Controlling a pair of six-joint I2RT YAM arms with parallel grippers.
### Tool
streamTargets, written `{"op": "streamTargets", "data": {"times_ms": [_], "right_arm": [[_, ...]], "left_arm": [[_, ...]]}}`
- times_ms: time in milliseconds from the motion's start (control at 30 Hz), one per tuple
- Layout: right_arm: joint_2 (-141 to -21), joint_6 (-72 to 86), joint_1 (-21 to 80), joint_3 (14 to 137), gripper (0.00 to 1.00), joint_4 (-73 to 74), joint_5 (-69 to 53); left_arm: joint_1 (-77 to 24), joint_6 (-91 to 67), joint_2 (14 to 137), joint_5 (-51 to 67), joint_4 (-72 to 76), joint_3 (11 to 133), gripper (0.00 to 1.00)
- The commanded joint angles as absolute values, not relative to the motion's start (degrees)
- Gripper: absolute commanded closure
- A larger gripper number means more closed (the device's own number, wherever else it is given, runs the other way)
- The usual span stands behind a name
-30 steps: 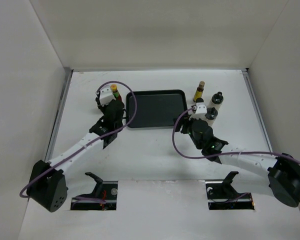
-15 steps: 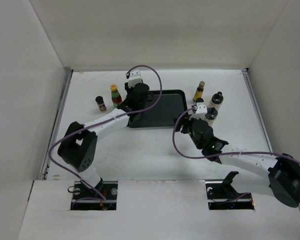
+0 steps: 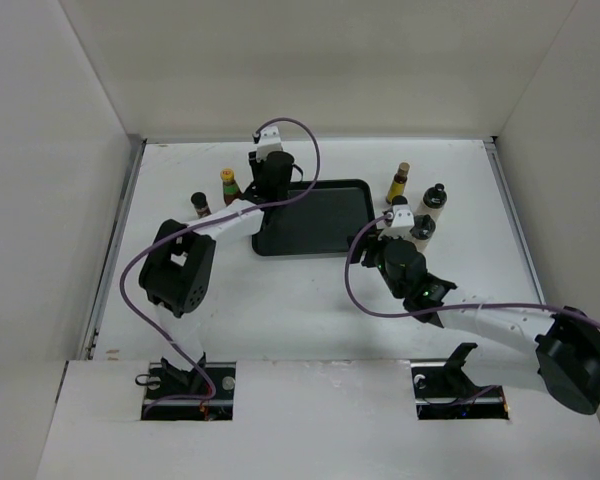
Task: Organize the condiment bottles
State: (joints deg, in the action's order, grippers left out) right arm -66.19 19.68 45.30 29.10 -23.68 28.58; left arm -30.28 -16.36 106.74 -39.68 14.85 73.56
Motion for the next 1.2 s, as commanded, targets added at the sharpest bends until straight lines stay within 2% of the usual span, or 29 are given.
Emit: {"op": "streamTargets", "data": {"times_ms": [0, 167, 300, 433, 633, 733, 867, 1100, 1167], "right_arm": [[-66.9, 19.9, 44.9, 30.2, 0.29, -26.8, 29.5], [-66.9, 20.0, 44.9, 30.3, 0.29, -26.8, 29.5], [-66.7, 20.0, 44.9, 30.2, 0.29, -26.8, 29.4], [-66.4, 20.0, 44.9, 30.1, 0.29, -26.8, 29.6], [-66.8, 20.0, 44.8, 30.1, 0.28, -26.8, 29.4], [-67.4, 20.0, 44.8, 30.4, 0.28, -26.8, 29.4], [-68.6, 19.9, 45.0, 31.3, 0.28, -26.3, 29.1], [-68.4, 19.8, 45.0, 31.4, 0.26, -26.2, 29.2], [-67.9, 20.0, 45.0, 31.2, 0.23, -26.3, 29.2]], "left_arm": [[-29.8, -14.9, 106.5, -39.6, 21.8, 75.1, 0.8], [-29.4, -14.1, 107.1, -39.3, 26.9, 71.8, 0.71], [-29.4, -13.8, 106.0, -39.7, 29.0, 68.8, 0.58], [-29.3, -13.7, 104.7, -39.9, 29.1, 67.4, 0.53], [-31.1, -13.4, 98.4, -39.4, 28.3, 66.6, 0.26], [-32.6, -12.6, 94.2, -38.3, 25.9, 68.0, 0.2], [-33.3, -12.6, 88.4, -36.2, 18.9, 70.4, 0.19], [-29.0, -20.3, 80.3, -37.0, 6.7, 65.7, 0.27], [-26.4, -21.4, 79.8, -35.3, 5.4, 64.0, 0.28]]}}
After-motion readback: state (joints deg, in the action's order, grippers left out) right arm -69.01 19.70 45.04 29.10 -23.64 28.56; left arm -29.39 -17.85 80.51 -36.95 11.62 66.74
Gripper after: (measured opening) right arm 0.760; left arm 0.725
